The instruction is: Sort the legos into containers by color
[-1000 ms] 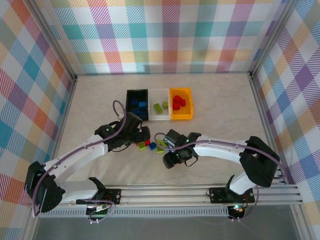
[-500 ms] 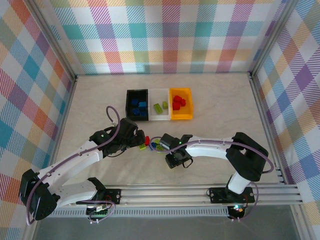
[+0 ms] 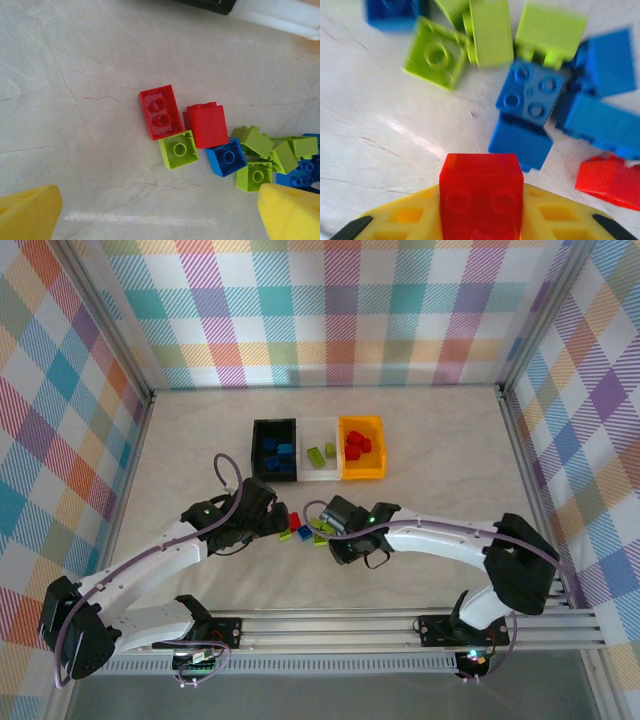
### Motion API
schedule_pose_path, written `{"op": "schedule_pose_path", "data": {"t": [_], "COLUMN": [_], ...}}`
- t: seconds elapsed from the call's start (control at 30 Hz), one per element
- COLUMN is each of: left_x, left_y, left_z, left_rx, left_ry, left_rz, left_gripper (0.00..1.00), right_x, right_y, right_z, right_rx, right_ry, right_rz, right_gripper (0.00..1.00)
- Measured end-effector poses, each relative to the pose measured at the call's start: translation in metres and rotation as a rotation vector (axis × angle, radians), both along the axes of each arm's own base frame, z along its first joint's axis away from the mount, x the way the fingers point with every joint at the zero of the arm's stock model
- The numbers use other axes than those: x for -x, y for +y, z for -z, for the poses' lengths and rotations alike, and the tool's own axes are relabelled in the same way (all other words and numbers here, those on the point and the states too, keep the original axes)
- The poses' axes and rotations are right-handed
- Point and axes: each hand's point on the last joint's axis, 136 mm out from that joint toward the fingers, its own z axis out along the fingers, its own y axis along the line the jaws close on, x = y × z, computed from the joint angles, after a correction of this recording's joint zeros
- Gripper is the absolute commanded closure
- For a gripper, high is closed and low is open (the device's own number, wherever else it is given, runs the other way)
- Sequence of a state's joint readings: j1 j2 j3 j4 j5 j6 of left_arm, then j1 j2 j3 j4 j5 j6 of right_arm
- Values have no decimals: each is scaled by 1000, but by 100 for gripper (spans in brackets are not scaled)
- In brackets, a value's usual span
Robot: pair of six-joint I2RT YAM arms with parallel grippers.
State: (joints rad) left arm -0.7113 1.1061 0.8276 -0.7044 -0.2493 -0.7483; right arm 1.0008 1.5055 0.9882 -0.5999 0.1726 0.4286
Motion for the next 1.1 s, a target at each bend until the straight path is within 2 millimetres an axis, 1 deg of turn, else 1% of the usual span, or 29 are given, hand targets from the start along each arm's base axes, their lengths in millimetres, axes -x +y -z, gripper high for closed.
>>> {"op": "schedule_pose_path", "data": {"t": [0.07, 0.13, 0.2, 0.23, 0.27, 0.33, 0.37, 0.43, 0.53, 0.57, 0.6, 0.63, 0.67, 0.73, 0.77, 0.87, 0.9, 0.97, 1.07, 1.1], "left_x": [2, 3, 3, 3, 4, 4, 4, 5, 6, 6, 7, 7, 7, 7, 7, 7, 7, 8, 8, 8], "left_y": [2, 2, 3, 3, 3, 3, 3, 4, 5, 5, 5, 5, 5, 5, 5, 5, 5, 6, 6, 6], "left_z": [4, 6, 7, 7, 7, 6, 6, 4, 3, 3, 3, 3, 3, 3, 2, 1, 1, 1, 2, 2], "left_rx": [-7, -11, -13, -12, -13, -11, -9, -4, 3, 3, 3, 4, 5, 7, 9, 12, 11, 11, 10, 10], "left_ry": [9, 14, 16, 15, 16, 14, 12, 7, -1, -1, 0, 0, 1, -1, -3, -4, -4, -4, -3, -3], "left_rz": [0, 0, 0, 0, 0, 0, 0, 0, 0, 0, 0, 1, 1, 1, 0, -1, -1, -1, -1, -1], "left_gripper": [0, 0, 0, 0, 0, 0, 0, 0, 0, 0, 0, 0, 0, 0, 0, 0, 0, 0, 0, 0], "right_x": [-27, -64, -103, -125, -141, -181, -195, -227, -260, -266, -272, -276, -278, -281, -282, -281, -278, -266, -235, -221], "right_y": [0, -7, -17, -21, -24, -31, -32, -34, -35, -35, -37, -38, -40, -43, -44, -42, -41, -44, -50, -52], "right_z": [-25, -48, -65, -72, -74, -73, -69, -55, -33, -27, -20, -13, -10, -12, -13, -20, -23, -31, -51, -58], "right_rx": [-56, -108, -139, -151, -155, -154, -149, -127, -91, -81, -71, -63, -59, -60, -62, -76, -83, -93, -117, -128], "right_ry": [-46, -94, -137, -157, -170, -185, -185, -175, -154, -146, -131, -118, -110, -104, -105, -109, -113, -114, -123, -128], "right_rz": [46, 124, 202, 242, 272, 334, 351, 389, 427, 435, 450, 464, 473, 487, 488, 479, 474, 466, 448, 437], "right_gripper": [65, 65, 65, 65, 66, 65, 65, 64, 62, 60, 55, 48, 44, 35, 32, 29, 28, 26, 23, 22]}}
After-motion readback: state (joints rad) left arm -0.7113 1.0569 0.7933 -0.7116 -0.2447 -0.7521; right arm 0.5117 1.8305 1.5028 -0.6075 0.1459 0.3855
